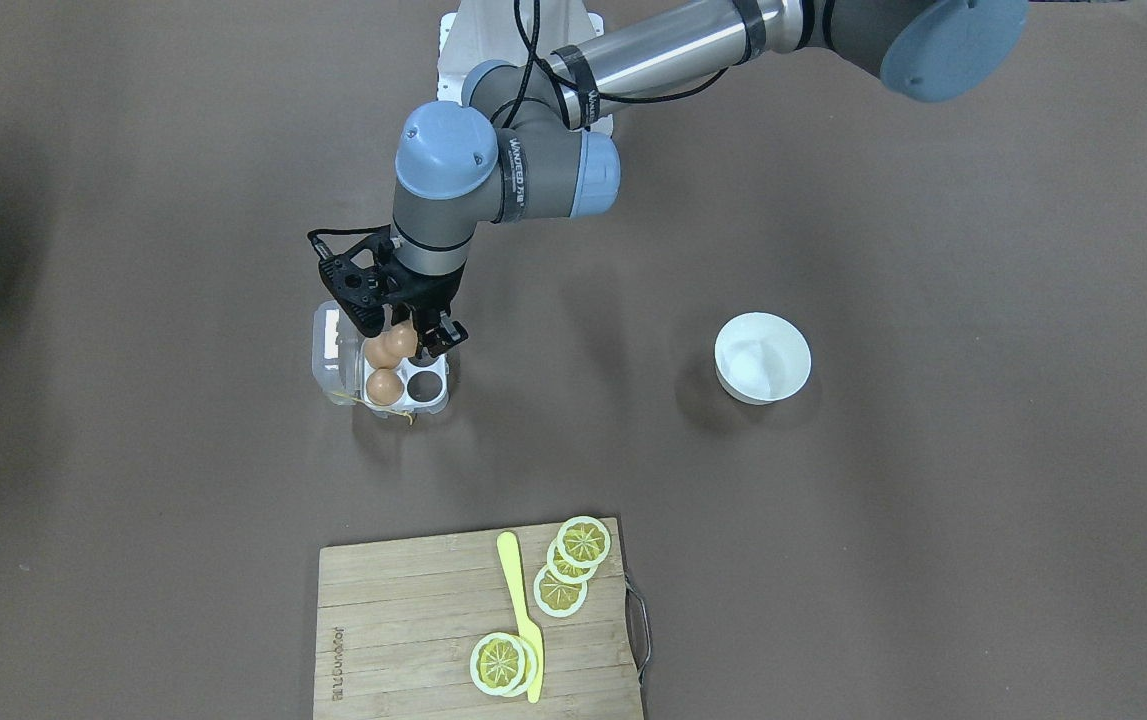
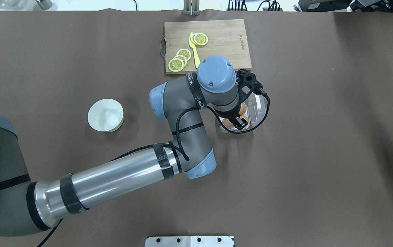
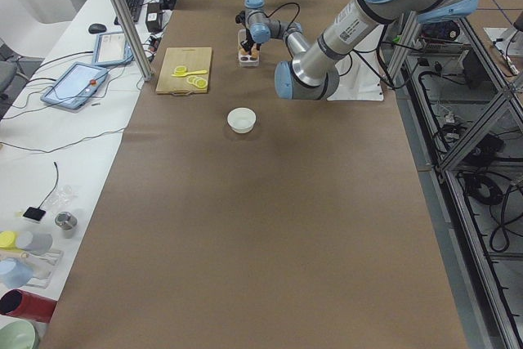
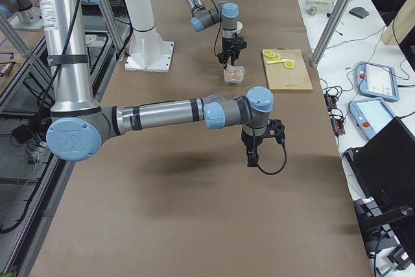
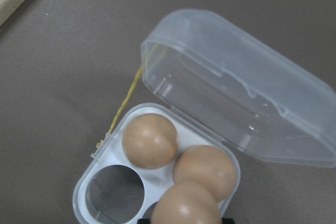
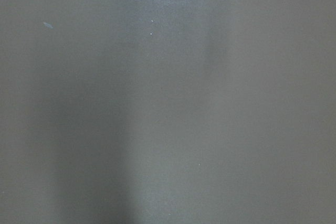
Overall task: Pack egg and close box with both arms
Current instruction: 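Lower the egg into an empty slot and open the left gripper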
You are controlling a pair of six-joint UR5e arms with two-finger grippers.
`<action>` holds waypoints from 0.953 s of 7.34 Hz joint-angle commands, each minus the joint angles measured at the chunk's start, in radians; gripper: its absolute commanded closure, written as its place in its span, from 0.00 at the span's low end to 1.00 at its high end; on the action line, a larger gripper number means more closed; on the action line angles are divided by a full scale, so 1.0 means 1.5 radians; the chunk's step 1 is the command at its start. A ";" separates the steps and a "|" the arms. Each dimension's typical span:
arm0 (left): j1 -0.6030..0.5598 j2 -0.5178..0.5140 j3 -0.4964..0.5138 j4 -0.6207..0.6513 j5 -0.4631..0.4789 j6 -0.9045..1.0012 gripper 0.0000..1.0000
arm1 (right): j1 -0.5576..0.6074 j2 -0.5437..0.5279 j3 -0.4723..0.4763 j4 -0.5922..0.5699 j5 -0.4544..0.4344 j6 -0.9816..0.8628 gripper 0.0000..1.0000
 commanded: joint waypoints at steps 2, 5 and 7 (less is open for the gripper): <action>-0.002 0.000 -0.001 0.000 0.000 0.000 0.11 | 0.000 -0.001 0.001 0.000 0.000 0.002 0.00; -0.023 0.002 -0.025 0.007 -0.002 -0.003 0.03 | 0.000 0.000 0.000 0.001 0.000 -0.001 0.00; -0.060 0.018 -0.064 0.062 -0.007 -0.003 0.03 | -0.002 0.001 0.000 0.000 0.000 0.004 0.00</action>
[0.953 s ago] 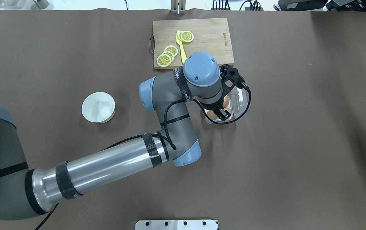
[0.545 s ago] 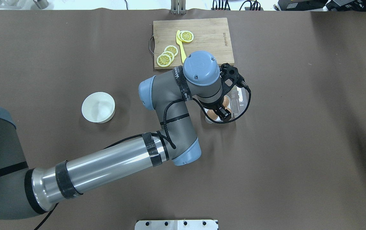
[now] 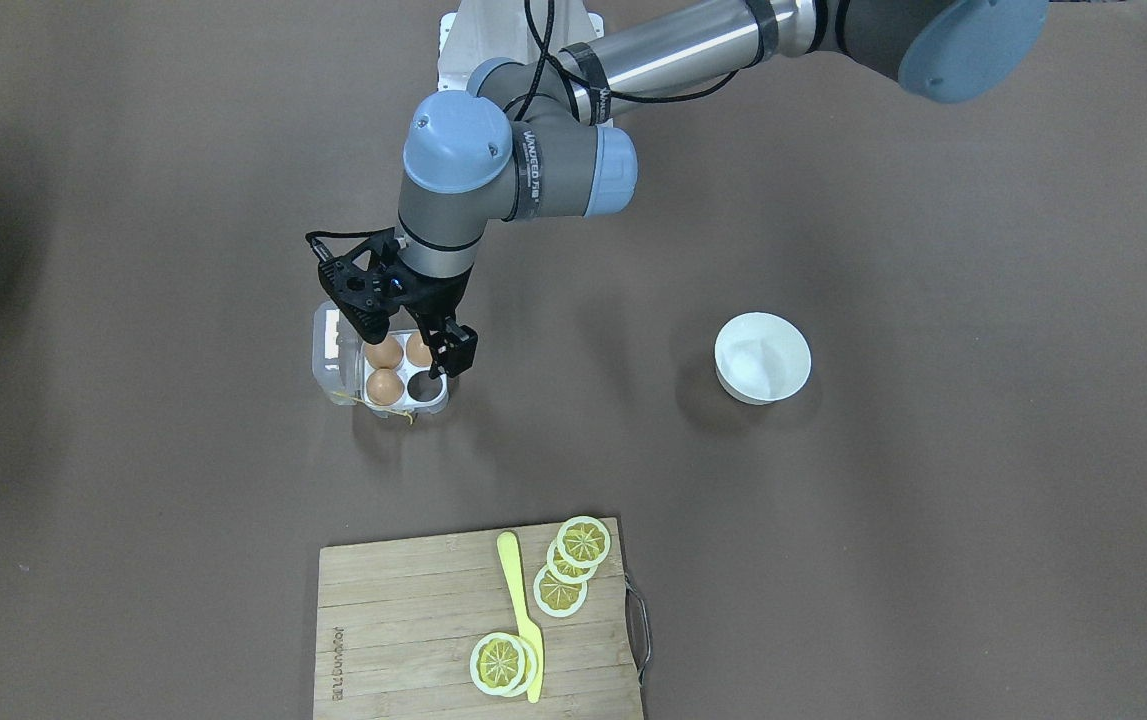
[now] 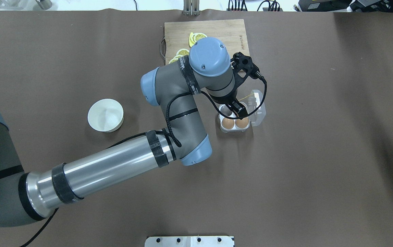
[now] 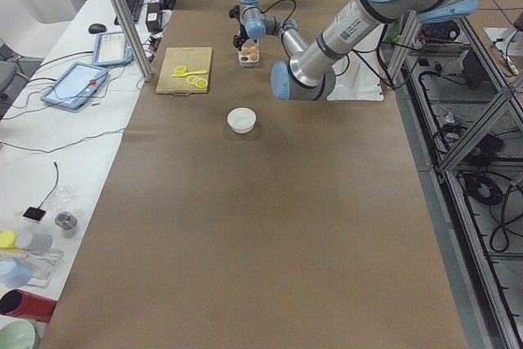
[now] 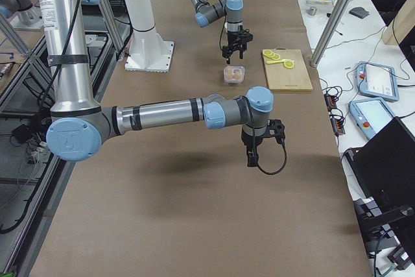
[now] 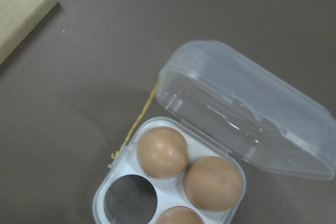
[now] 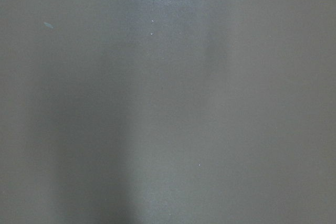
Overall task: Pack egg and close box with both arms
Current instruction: 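Withdraw the left arm toward rest while the right arm moves in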
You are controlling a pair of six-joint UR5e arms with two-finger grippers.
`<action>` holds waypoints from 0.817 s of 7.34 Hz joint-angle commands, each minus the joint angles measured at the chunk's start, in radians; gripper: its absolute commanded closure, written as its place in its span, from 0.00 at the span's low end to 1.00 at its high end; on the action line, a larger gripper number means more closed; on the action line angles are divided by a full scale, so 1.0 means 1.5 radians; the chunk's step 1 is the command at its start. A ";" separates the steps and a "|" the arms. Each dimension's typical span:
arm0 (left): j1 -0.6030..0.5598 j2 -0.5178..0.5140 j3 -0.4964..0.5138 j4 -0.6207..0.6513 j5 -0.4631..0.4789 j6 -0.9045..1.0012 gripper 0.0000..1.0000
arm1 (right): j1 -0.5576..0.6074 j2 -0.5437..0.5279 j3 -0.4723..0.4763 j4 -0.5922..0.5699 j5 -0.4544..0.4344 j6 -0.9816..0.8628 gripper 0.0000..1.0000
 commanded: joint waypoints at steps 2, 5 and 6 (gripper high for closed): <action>-0.072 0.082 -0.147 0.129 -0.063 0.003 0.03 | -0.005 0.003 0.000 0.000 0.003 0.004 0.01; -0.209 0.260 -0.335 0.191 -0.156 0.043 0.03 | -0.013 0.018 -0.001 0.000 0.024 0.003 0.21; -0.240 0.323 -0.409 0.246 -0.161 0.104 0.03 | -0.017 0.029 -0.004 0.000 0.047 0.003 0.30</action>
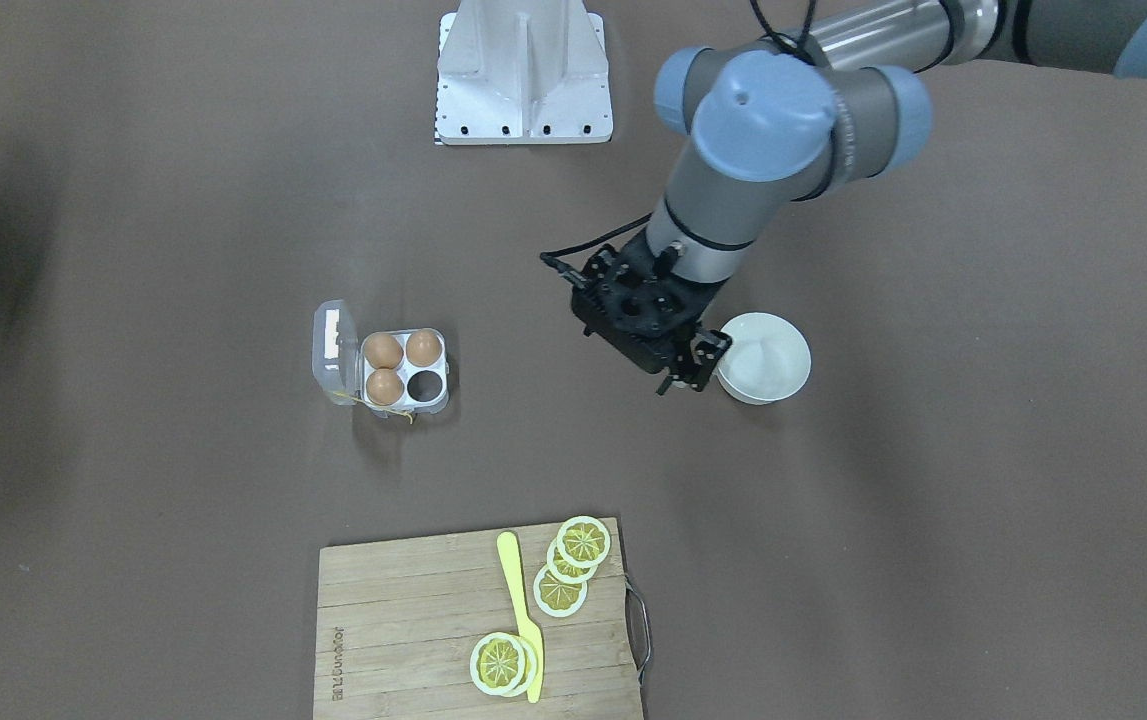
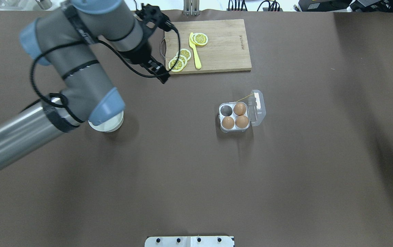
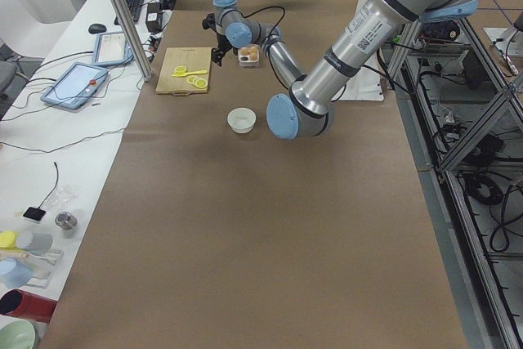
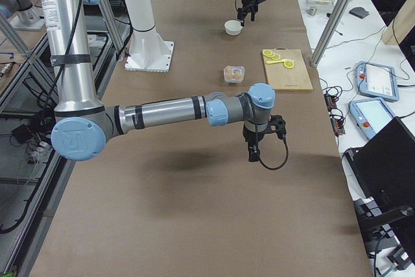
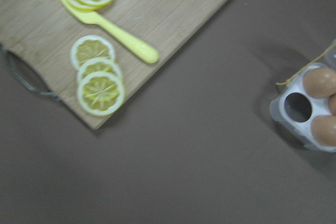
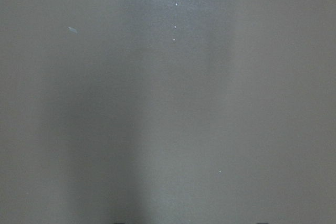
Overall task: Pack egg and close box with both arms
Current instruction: 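Withdraw the left arm toward rest while the right arm moves in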
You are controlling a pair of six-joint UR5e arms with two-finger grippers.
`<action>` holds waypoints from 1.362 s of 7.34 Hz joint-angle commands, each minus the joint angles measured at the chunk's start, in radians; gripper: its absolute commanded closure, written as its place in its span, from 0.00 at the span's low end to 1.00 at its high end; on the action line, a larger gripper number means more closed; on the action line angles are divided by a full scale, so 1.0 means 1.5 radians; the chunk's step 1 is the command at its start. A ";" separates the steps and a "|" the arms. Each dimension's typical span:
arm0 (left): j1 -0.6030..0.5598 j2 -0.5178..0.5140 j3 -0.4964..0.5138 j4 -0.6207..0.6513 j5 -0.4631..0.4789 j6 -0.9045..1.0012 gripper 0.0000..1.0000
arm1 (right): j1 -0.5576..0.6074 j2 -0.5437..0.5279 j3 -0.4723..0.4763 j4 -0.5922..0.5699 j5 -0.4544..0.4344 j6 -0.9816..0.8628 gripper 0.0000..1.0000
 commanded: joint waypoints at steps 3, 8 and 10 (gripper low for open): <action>-0.122 0.158 -0.146 0.101 -0.008 0.094 0.03 | -0.021 0.057 -0.024 0.000 0.131 0.004 0.51; -0.233 0.225 -0.113 0.073 0.047 0.126 0.04 | -0.064 0.144 -0.095 0.000 0.214 -0.003 0.92; -0.266 0.265 -0.052 -0.025 0.042 0.128 0.04 | -0.077 0.179 -0.141 0.017 0.291 -0.001 1.00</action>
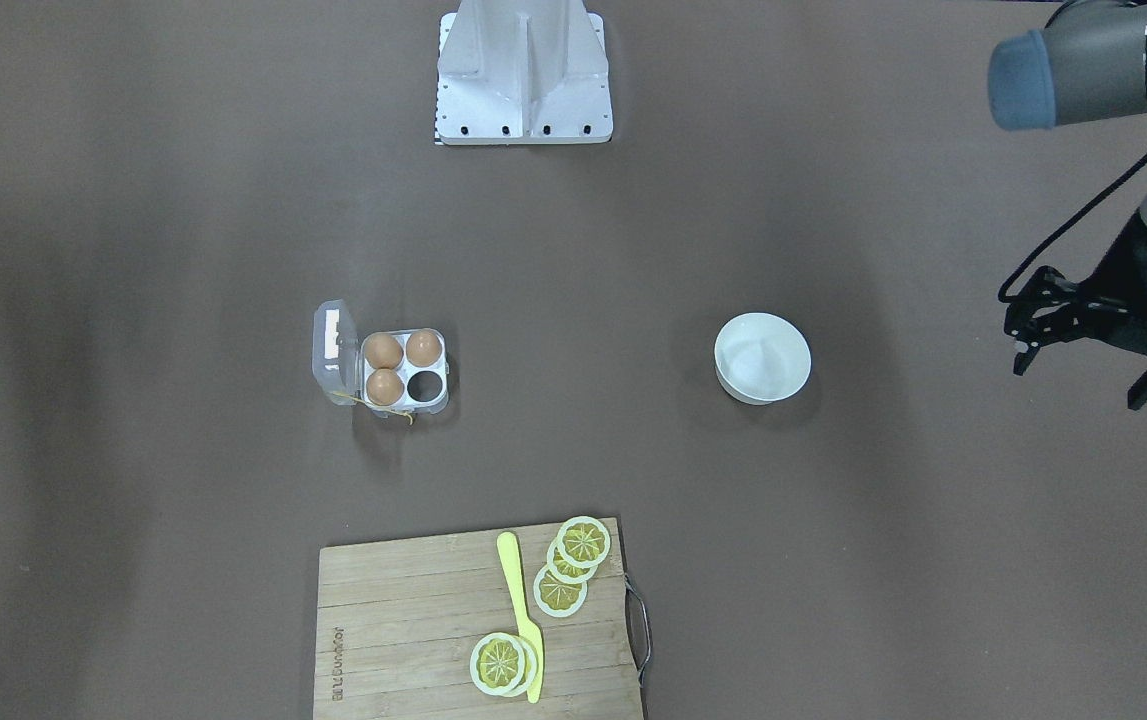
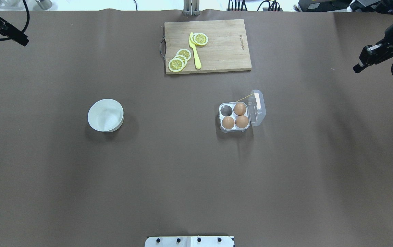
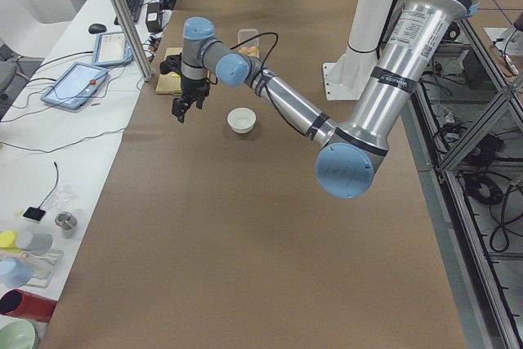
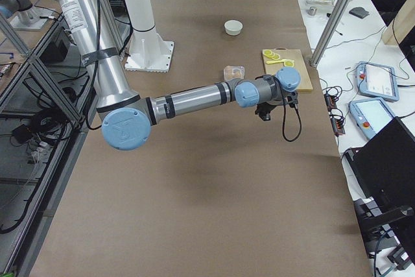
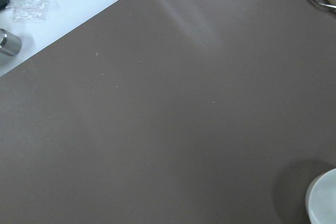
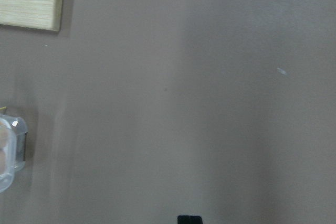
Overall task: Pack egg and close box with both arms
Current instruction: 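Move the right gripper to the open clear lid of the egg box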
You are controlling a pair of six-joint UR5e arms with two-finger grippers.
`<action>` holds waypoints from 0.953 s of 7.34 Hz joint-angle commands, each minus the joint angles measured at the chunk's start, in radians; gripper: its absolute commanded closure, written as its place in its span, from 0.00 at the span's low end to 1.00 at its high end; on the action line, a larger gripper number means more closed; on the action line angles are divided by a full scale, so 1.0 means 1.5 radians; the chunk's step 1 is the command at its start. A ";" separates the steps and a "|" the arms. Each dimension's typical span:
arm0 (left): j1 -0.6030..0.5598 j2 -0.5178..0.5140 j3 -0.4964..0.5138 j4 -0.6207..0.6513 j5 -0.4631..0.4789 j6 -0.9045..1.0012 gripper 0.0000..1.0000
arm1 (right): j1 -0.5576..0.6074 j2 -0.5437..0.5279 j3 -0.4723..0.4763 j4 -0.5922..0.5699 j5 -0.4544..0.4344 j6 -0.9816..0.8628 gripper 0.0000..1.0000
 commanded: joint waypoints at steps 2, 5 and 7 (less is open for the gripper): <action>-0.059 0.056 0.071 -0.123 -0.006 0.004 0.04 | -0.035 0.022 -0.074 0.057 0.100 0.001 1.00; -0.086 0.056 0.081 -0.126 -0.006 0.004 0.04 | -0.104 0.047 -0.068 0.057 0.181 0.015 1.00; -0.088 0.056 0.080 -0.126 -0.006 0.004 0.04 | -0.132 0.088 -0.069 0.056 0.181 0.043 1.00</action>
